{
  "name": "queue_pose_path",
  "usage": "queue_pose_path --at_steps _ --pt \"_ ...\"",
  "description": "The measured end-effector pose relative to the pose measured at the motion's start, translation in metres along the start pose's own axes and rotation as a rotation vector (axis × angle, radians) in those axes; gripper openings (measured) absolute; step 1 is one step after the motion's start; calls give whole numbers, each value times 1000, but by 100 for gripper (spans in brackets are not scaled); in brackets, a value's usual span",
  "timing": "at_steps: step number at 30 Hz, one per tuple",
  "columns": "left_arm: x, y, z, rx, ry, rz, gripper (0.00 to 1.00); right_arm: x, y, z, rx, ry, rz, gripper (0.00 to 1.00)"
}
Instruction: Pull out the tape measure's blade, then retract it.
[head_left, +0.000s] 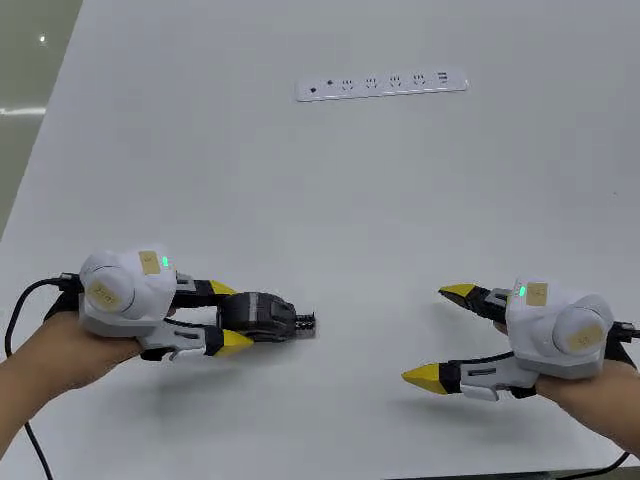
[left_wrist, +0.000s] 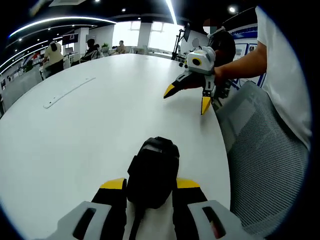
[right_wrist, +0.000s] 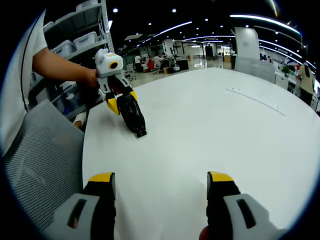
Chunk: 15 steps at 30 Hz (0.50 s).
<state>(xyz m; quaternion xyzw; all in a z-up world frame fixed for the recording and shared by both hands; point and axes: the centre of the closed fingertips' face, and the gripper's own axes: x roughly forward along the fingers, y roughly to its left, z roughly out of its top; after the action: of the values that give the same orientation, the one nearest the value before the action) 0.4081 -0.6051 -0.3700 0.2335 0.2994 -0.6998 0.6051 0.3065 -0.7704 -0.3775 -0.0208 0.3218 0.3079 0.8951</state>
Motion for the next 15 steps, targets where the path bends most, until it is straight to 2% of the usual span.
queue_pose_path --at_steps 15 --pt "1 0 -2 59 53 14 31 26 6 16 -88 -3 78 68"
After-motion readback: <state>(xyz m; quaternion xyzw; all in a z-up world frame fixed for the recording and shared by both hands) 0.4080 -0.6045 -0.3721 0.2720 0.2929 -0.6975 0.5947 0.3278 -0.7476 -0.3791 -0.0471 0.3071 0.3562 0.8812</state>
